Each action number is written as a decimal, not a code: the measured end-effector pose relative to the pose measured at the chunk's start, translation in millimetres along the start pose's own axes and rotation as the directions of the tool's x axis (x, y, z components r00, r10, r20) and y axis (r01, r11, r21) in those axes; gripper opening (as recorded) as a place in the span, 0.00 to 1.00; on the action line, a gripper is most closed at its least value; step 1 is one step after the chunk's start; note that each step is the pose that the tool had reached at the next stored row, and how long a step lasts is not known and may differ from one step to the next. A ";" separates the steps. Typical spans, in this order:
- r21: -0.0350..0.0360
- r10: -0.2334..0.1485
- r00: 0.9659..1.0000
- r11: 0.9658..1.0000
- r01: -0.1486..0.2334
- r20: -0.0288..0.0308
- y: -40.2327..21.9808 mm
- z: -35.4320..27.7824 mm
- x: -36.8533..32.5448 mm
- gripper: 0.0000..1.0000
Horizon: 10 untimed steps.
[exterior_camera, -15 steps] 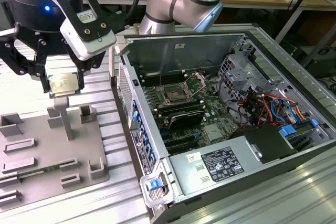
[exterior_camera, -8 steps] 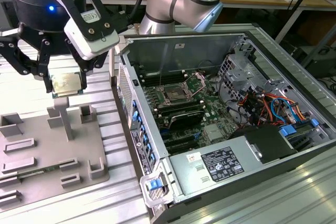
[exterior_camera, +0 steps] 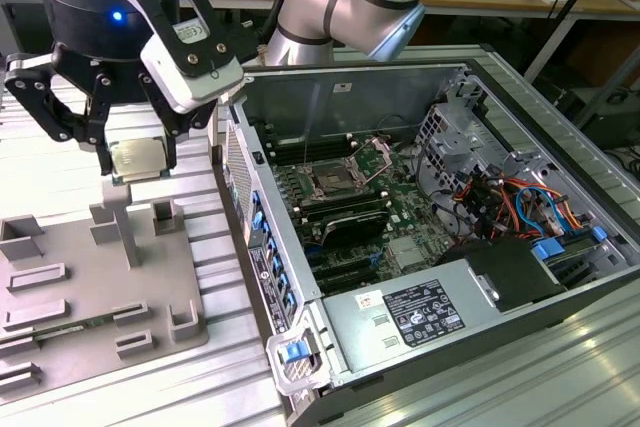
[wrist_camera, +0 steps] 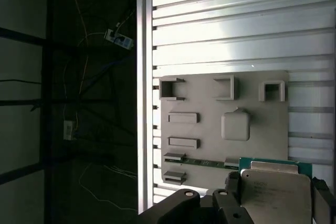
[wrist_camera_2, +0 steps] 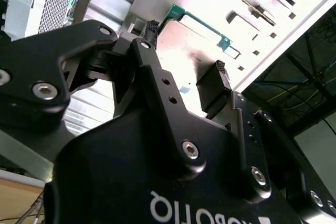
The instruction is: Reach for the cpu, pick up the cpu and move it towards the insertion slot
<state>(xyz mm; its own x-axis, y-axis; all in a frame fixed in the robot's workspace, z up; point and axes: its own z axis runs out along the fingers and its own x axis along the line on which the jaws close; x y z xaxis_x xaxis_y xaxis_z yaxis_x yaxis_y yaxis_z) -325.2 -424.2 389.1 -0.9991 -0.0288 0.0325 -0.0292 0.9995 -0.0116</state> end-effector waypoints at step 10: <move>0.000 0.000 1.000 1.000 0.000 0.000 -0.3 -0.2 -9.5 0.55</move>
<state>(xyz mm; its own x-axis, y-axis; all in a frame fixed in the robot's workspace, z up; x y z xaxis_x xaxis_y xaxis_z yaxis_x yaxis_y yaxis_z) -315.7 -424.3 389.0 -0.9991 -0.0290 0.0321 -0.0294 0.9995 -0.0120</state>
